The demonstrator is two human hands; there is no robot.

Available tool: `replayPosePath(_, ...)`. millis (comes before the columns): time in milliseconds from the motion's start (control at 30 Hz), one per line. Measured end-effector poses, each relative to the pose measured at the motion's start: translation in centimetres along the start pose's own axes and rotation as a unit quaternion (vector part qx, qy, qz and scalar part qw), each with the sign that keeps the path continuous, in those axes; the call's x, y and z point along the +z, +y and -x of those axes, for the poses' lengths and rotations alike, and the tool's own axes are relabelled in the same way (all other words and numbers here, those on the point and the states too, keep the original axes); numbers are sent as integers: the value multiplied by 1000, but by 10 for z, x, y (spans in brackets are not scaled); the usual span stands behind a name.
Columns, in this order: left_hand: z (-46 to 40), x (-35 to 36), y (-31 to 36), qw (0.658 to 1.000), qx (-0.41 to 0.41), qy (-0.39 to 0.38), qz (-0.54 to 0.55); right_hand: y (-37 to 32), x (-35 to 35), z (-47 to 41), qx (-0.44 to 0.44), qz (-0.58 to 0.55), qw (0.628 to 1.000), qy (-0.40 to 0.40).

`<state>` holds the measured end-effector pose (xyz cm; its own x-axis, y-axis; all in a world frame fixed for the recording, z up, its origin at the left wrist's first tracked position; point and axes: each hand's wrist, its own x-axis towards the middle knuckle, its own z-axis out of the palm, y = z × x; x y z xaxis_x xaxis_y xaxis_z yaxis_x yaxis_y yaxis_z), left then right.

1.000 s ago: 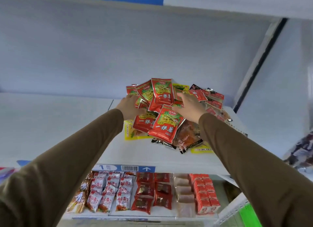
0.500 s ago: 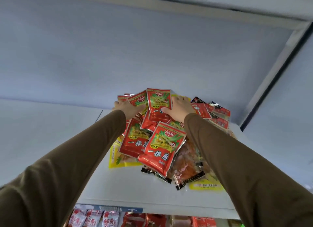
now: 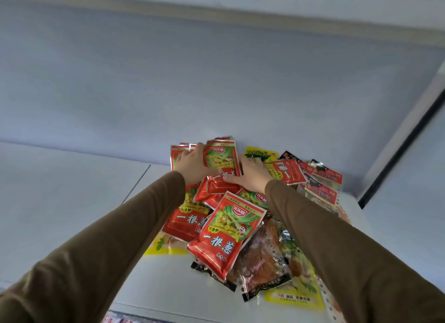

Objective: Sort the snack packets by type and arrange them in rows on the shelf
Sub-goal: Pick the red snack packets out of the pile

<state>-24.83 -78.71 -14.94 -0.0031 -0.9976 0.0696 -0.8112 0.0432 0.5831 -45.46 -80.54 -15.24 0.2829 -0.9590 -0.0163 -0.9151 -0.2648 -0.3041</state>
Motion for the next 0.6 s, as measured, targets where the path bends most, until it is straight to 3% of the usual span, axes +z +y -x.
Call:
replayPosePath(100, -2, 0, 1, 998, 47, 6, -35, 0, 4, 2, -43, -50, 997, 35)
replayPosePath(233, -2, -3, -1, 983, 101, -64, 138, 1, 9, -2, -1, -127, 992, 10)
replayPosePath(400, -2, -4, 2, 957, 151, -8, 249, -4, -4, -13, -21, -395, 918, 5)
replayPosePath(500, -5, -10, 5, 932, 128, 14, 338, -6, -14, -17, 8, -454, 891, 19)
replayPosePath(600, -10, -15, 6, 896, 51, -2, 442, -12, -29, -23, -11, -455, 889, 53)
